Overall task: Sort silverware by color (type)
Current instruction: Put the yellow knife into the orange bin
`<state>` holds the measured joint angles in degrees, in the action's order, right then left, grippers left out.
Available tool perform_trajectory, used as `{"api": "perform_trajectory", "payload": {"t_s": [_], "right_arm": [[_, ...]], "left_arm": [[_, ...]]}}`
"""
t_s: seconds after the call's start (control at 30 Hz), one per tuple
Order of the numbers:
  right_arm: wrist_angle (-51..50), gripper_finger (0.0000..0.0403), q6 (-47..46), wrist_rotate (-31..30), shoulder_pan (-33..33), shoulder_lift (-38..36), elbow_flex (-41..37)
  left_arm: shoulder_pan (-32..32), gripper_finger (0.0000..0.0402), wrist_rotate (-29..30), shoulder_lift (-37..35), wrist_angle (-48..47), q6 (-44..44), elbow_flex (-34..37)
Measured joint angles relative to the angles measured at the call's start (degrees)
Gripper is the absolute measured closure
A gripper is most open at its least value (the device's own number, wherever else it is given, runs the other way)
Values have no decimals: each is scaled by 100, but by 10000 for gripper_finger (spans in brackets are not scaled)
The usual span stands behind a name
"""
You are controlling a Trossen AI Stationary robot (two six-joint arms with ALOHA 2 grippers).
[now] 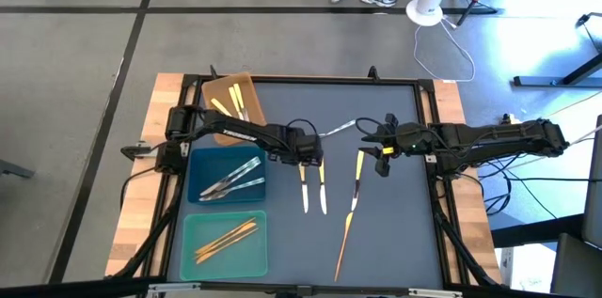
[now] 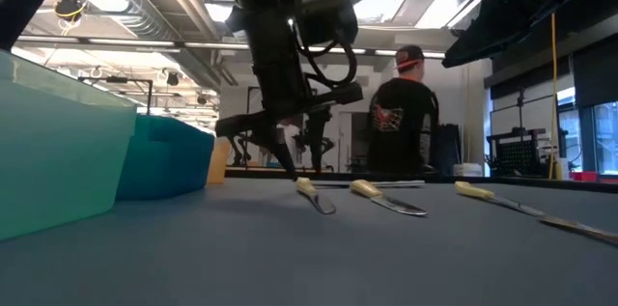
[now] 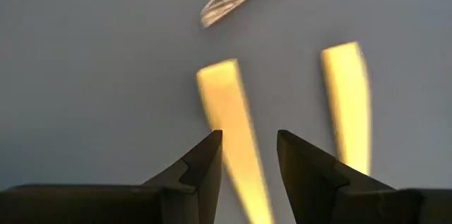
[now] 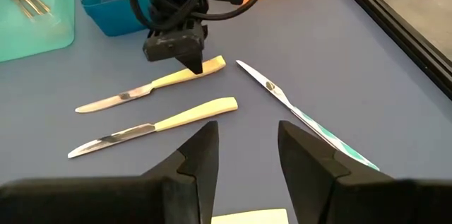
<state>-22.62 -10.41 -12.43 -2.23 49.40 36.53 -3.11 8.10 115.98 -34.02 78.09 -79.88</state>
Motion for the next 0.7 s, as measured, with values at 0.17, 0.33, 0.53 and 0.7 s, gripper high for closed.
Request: {"api": "perform_trajectory", "payload": {"t_s": [0.17,0.33,0.53,0.7], "right_arm": [[1,269,0,2,-1,-1,0],[-1,269,0,0,-1,-1,0],[-1,269,0,0,-1,-1,0],[-1,269,0,0,-1,-1,0]], "left_arm": [[9,272,34,0,-91,138,0],[46,272,29,0,-75,152,0],[72,272,35,0,-31,279,0],[70,272,124,0,-33,300,0]]}}
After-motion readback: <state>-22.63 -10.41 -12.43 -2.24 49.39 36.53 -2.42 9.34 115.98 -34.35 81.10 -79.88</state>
